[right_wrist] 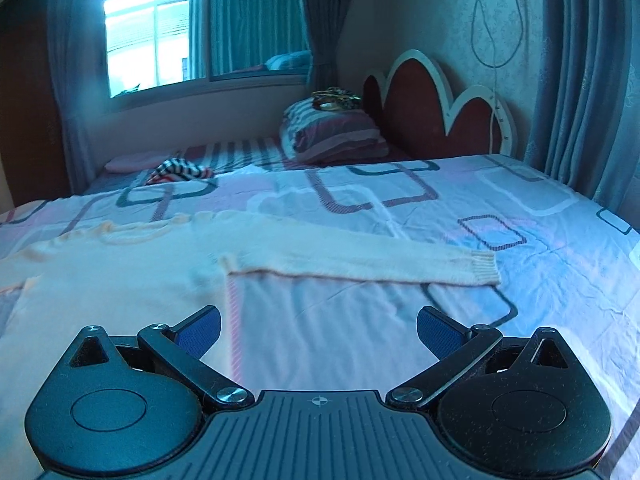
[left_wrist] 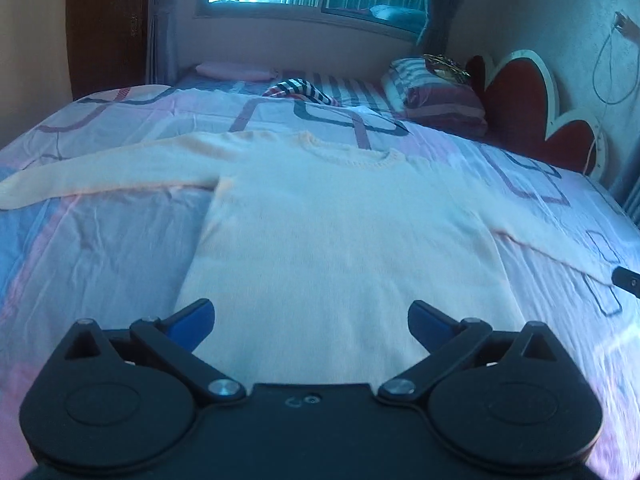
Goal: Fold small clothes
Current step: 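Reach the right gripper to a sleeve cuff and close on it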
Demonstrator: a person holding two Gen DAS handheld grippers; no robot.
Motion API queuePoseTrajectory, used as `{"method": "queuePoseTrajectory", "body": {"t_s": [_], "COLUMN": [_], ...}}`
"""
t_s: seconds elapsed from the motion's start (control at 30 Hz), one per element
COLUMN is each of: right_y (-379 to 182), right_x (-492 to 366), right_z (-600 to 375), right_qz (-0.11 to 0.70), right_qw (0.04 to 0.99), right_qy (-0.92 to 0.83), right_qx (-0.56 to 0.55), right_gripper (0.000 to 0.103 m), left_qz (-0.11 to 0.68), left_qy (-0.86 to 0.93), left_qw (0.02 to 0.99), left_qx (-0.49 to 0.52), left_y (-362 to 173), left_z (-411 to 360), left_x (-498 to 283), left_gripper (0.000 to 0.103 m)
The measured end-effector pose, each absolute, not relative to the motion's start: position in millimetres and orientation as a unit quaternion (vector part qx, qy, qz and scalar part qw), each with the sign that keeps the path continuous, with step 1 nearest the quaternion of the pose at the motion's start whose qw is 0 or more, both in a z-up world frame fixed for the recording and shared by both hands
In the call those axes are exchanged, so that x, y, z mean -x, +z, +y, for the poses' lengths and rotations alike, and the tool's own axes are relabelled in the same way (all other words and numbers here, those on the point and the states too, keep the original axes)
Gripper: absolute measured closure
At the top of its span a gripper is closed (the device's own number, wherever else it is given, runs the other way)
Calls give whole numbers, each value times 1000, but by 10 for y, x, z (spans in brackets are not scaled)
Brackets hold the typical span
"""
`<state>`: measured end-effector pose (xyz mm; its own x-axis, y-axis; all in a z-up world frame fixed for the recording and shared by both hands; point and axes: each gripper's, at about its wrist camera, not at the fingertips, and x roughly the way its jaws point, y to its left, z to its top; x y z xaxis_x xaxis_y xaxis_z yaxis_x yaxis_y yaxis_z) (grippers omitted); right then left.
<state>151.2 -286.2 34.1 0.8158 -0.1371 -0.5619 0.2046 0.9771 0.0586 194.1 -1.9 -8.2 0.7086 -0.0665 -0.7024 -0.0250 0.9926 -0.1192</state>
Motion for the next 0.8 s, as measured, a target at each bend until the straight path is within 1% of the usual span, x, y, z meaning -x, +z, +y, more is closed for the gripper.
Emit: {"method": "queuePoseTrajectory", "body": {"t_s": [0.13,0.27,0.43,0.5,0.63,0.67,0.7,0.73,0.77,0.8], "right_y": [281,166,-31,-107,-324,-382,-434,-485,-529,-566], "right_x": [-1816,-2117,-2407,-2501,-2625,-2638,-2641,-2638,-2628,-2609], "right_z": [-3234,-3613,-4168,-4386,-4814,-4891,-4976,-5049,-5128,-5196], "right_qz": [284,283,285,294,311,314,316,319,322,322], "right_qw": [949,944,932,925,904,899,893,888,881,874], "right_qy": [-113,-139,-173,-182,-211,-218,-225,-231,-238,-242], "right_qx": [-81,-101,-146,-159,-204,-215,-226,-239,-254,-270], "right_gripper": [0,0,2,35,36,38,46,50,53,53], "left_qz": [390,379,405,422,442,445,447,449,451,454], "left_qy": [-8,-7,0,-6,-10,-13,-13,-14,-15,-17], "left_qw": [921,925,914,907,897,895,894,893,892,891], "left_qx": [23,21,-2,-4,-18,-16,-14,-13,-14,-16], "left_y": [-113,-195,-364,-444,-603,-627,-647,-662,-672,-675], "left_z": [-137,-206,-354,-411,-524,-536,-548,-569,-587,-608], "left_x": [-2293,-2582,-2875,-2966,-3100,-3124,-3155,-3190,-3223,-3262], "left_gripper": [1,1,1,1,1,1,1,1,1,1]}}
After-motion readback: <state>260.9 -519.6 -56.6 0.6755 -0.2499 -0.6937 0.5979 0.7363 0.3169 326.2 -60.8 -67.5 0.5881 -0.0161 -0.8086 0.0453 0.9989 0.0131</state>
